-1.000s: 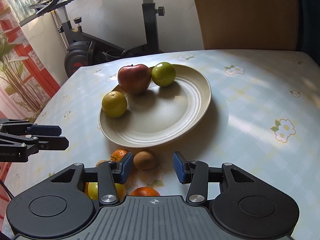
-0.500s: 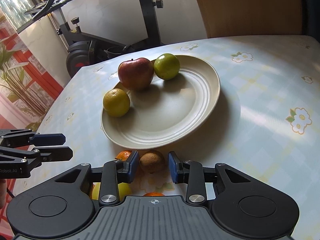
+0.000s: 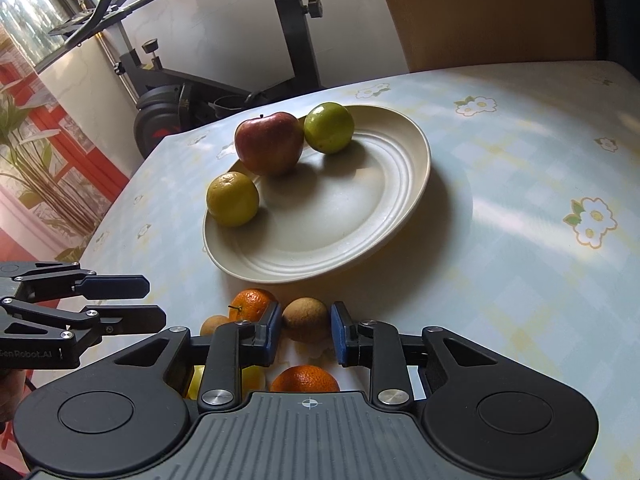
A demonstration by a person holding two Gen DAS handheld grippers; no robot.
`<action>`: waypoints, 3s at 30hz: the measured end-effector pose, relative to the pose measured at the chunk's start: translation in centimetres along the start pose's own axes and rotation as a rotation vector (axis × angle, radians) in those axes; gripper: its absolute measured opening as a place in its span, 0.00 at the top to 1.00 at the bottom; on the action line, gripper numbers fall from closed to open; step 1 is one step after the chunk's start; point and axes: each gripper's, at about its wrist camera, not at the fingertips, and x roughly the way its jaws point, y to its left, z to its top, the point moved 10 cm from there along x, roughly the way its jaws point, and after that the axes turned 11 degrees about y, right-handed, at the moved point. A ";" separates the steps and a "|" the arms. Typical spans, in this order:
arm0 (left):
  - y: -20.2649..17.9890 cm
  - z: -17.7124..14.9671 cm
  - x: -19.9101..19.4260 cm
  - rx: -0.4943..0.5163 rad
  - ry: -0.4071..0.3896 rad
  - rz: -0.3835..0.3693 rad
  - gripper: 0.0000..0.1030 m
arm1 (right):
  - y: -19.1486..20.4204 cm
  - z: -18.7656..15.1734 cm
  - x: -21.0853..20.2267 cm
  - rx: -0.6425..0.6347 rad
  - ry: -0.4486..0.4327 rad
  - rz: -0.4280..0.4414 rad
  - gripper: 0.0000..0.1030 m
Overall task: Organize fruits
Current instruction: 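Grasp a tangerine with the left tool while the right tool reaches toward a kiwi, then carry the tangerine with the left tool while the right tool carries the kiwi onto the plate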
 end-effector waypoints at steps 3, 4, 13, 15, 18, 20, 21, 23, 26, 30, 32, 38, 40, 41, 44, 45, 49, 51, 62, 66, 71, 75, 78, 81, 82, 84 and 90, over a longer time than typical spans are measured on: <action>-0.1 0.0 -0.1 -0.009 0.005 -0.010 0.53 | 0.2 0.2 -0.3 -0.028 -0.008 -0.027 0.77; -0.1 -0.1 -0.2 -0.014 0.010 -0.019 0.53 | 0.3 0.2 -0.4 -0.037 -0.011 -0.034 0.77; 0.6 -1.8 -0.1 -0.153 0.126 -0.169 0.54 | 0.1 -0.1 -1.0 -0.065 -0.019 -0.058 0.82; 0.6 -1.8 0.0 -0.174 0.134 -0.193 0.54 | 0.1 -0.1 -1.0 -0.065 -0.019 -0.057 0.82; 0.0 -1.8 0.4 -0.172 0.156 -0.214 0.54 | 0.1 -0.2 -1.1 -0.066 -0.016 -0.059 0.82; -0.5 -1.8 0.7 -0.157 0.168 -0.222 0.54 | 0.1 -0.3 -1.1 -0.068 -0.012 -0.060 0.82; -0.8 -1.9 0.8 -0.147 0.176 -0.222 0.54 | 0.1 -0.3 -1.1 -0.068 -0.012 -0.060 0.82; -1.1 -2.2 1.1 -0.134 0.190 -0.215 0.54 | 0.1 -0.2 -1.1 -0.066 -0.013 -0.060 0.82; -1.1 -2.5 1.7 -0.130 0.207 -0.198 0.54 | 0.0 -0.3 -1.1 -0.060 -0.014 -0.058 0.81; -0.7 -2.9 2.4 -0.148 0.229 -0.205 0.54 | -0.1 -0.4 -1.1 -0.057 -0.015 -0.057 0.81; -0.6 -3.1 2.8 -0.162 0.241 -0.210 0.54 | -0.1 -0.4 -1.1 -0.056 -0.014 -0.057 0.81; -0.8 -3.0 3.4 -0.168 0.225 -0.225 0.62 | -0.2 -0.5 -1.1 -0.050 -0.014 -0.054 0.79; -0.6 -2.9 3.3 -0.168 0.216 -0.207 0.62 | -0.2 -0.5 -1.1 -0.047 -0.013 -0.052 0.78; -0.4 -2.8 3.2 -0.167 0.206 -0.193 0.62 | -0.2 -0.6 -1.1 -0.046 -0.012 -0.049 0.78; 0.4 -2.6 2.8 -0.174 0.179 -0.157 0.62 | -0.2 -0.9 -1.0 -0.047 0.001 -0.041 0.74; 0.7 -2.5 2.6 -0.174 0.168 -0.145 0.62 | -0.2 -1.0 -0.9 -0.046 0.005 -0.039 0.74; 1.3 -1.9 1.8 -0.173 0.122 -0.109 0.62 | -0.2 -1.2 -0.6 -0.033 0.014 -0.021 0.73; 1.6 -1.6 1.4 -0.180 0.105 -0.102 0.62 | -0.1 -1.1 -0.5 -0.030 0.016 -0.015 0.73; 1.2 -0.4 0.3 -0.157 0.042 -0.077 0.62 | -0.1 -1.2 0.4 0.044 0.049 0.053 0.76; 1.2 -0.2 0.1 -0.156 0.035 -0.076 0.62 | 0.2 -1.2 0.2 0.034 0.039 0.050 0.77; 1.4 0.2 0.0 -0.157 0.026 -0.073 0.62 | 0.4 -0.8 -0.7 0.027 0.015 0.050 0.77; 1.6 1.3 -0.7 -0.153 0.003 -0.069 0.62 | 0.4 -0.3 -1.8 0.011 -0.011 0.041 0.77; 1.8 2.5 -1.1 -0.153 -0.027 -0.065 0.62 | 0.2 0.7 -2.8 -0.010 -0.037 0.024 0.77; 1.9 3.9 -1.3 -0.146 -0.053 -0.057 0.62 | -0.2 1.7 -3.3 -0.020 -0.055 0.008 0.77; 2.0 4.6 -1.4 -0.141 -0.062 -0.052 0.62 | -0.3 2.1 -3.5 -0.026 -0.062 -0.001 0.77; 2.4 5.8 -1.4 -0.138 -0.068 -0.026 0.62 | -0.6 2.8 -3.8 -0.035 -0.075 -0.014 0.77; 4.3 9.8 0.0 -0.169 -0.100 -0.001 0.62 | -1.9 5.5 -3.4 -0.063 -0.096 -0.061 0.77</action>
